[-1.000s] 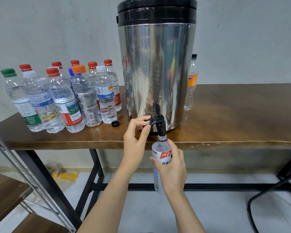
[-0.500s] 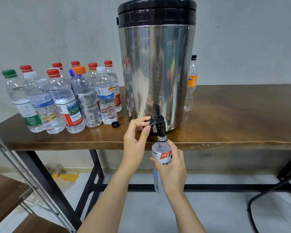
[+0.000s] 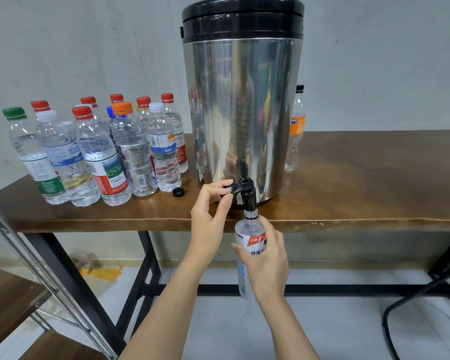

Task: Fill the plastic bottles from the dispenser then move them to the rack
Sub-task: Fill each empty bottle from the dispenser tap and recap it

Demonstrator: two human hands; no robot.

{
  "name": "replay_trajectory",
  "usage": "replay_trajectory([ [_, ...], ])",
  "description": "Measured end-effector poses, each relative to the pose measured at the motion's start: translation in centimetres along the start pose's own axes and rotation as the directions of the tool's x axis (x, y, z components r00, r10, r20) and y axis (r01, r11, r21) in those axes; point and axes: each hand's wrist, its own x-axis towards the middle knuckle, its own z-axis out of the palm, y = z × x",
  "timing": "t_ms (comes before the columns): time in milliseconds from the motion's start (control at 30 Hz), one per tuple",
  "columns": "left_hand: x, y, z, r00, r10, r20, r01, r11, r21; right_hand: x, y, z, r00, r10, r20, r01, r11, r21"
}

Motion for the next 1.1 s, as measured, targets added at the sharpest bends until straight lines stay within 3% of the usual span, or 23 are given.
replay_trajectory([
  [1100, 0.02, -0.80, -0.04, 1.000, 0.013, -0.009, -0.013, 1.000, -0.025, -0.06, 0.15, 0.16, 1.000, -0.003, -0.011, 0.003, 0.999, 0.037],
])
